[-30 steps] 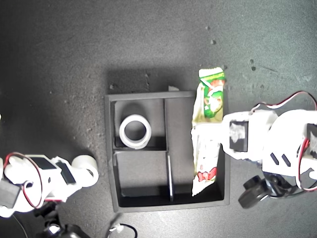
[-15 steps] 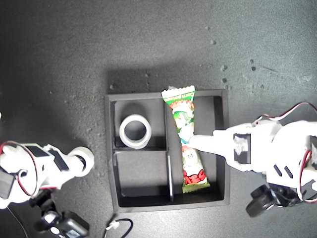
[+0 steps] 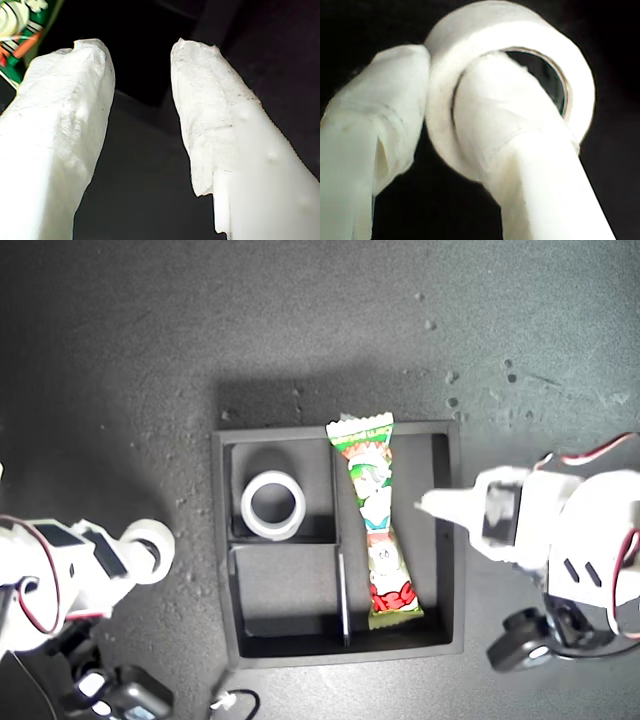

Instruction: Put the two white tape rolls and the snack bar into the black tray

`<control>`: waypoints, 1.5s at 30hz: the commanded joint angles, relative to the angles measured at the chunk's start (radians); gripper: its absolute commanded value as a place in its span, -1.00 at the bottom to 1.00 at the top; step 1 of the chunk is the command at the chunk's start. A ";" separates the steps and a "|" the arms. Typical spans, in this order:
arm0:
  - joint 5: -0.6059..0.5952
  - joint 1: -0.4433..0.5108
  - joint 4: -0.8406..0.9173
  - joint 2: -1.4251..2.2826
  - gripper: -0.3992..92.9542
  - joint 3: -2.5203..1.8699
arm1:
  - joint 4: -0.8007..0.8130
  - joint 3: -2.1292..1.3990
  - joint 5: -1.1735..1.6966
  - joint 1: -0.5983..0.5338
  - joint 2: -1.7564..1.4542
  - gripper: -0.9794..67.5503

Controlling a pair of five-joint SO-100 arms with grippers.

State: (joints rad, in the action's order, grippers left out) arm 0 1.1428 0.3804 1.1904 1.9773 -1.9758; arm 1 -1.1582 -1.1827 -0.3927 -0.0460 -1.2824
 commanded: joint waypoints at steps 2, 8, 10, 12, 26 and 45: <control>-0.084 -0.041 0.107 -0.061 -0.97 0.273 | -0.028 -0.061 -0.291 0.043 -0.100 -0.80; -0.156 -0.041 0.184 -0.287 -0.96 0.603 | -0.021 -0.351 -0.569 0.097 -0.316 -0.85; -0.170 -0.041 0.184 -0.360 -0.96 0.673 | 0.015 -0.472 -0.620 0.100 -0.410 -0.86; -0.179 -0.034 0.184 -0.428 -0.96 0.746 | 0.031 -0.569 -0.664 0.087 -0.488 -0.89; -0.120 0.046 0.215 -0.655 -0.96 0.960 | 0.179 -1.022 -0.893 0.000 -0.785 -0.98; -0.083 0.037 0.351 -0.658 -0.99 1.011 | 0.172 -1.031 -0.894 0.011 -0.785 -0.98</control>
State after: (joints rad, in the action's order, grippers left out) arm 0 1.0293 0.4341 1.5248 1.2210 -0.9342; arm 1 -0.9940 -2.2151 -1.2778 -0.0414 -2.0325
